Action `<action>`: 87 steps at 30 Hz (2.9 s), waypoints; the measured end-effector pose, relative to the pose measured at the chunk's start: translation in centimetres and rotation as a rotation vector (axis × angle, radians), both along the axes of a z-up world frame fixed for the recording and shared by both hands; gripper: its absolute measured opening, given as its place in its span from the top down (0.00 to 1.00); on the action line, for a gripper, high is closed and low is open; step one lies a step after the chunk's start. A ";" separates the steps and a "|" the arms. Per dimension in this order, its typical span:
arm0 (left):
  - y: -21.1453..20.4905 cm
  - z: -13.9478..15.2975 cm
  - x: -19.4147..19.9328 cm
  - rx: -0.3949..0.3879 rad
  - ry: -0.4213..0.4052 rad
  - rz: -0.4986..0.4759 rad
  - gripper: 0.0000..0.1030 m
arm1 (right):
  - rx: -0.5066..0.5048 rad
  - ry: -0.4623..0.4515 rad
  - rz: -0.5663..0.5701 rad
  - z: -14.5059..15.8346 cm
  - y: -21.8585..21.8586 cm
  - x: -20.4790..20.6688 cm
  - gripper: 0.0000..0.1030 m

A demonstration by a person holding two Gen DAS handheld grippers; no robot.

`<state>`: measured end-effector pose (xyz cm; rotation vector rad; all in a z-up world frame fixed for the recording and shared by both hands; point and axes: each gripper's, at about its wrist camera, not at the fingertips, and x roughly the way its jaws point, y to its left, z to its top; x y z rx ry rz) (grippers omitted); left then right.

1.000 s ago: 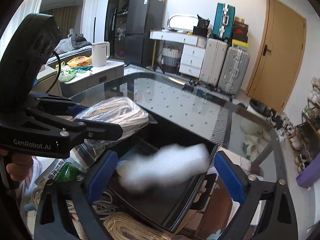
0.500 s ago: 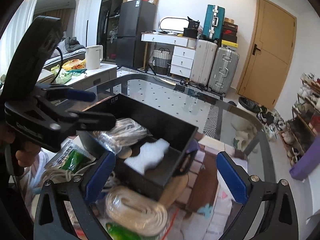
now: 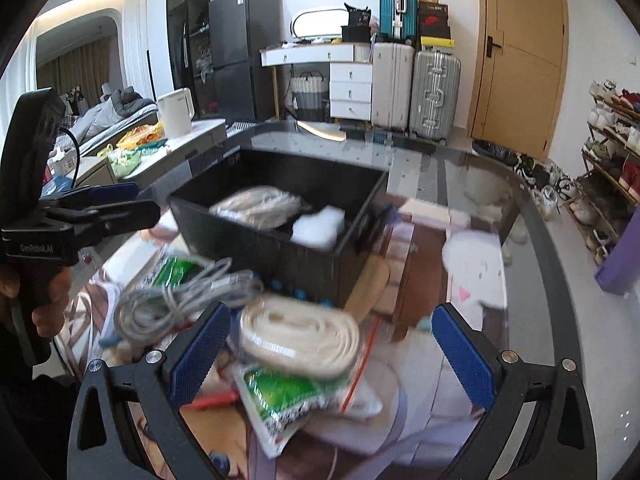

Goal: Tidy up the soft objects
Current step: 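Withdraw both grippers from the box toward the remaining items, then grasp the bag of white rope with the right gripper while the left gripper grasps the coiled white cables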

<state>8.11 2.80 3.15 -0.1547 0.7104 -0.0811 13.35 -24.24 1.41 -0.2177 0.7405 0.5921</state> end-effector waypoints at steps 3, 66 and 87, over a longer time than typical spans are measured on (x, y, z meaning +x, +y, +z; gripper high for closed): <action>-0.2 -0.8 -0.9 0.004 0.018 0.003 0.00 | -0.009 0.028 -0.016 -1.1 -0.4 -0.7 0.01; 0.3 -3.2 -0.8 -0.040 0.087 -0.010 0.00 | -0.088 0.125 0.035 -5.0 3.5 2.1 0.37; -5.2 -1.9 -1.7 0.013 0.046 -0.242 0.14 | -0.022 0.028 0.011 -2.4 -0.3 -1.6 0.39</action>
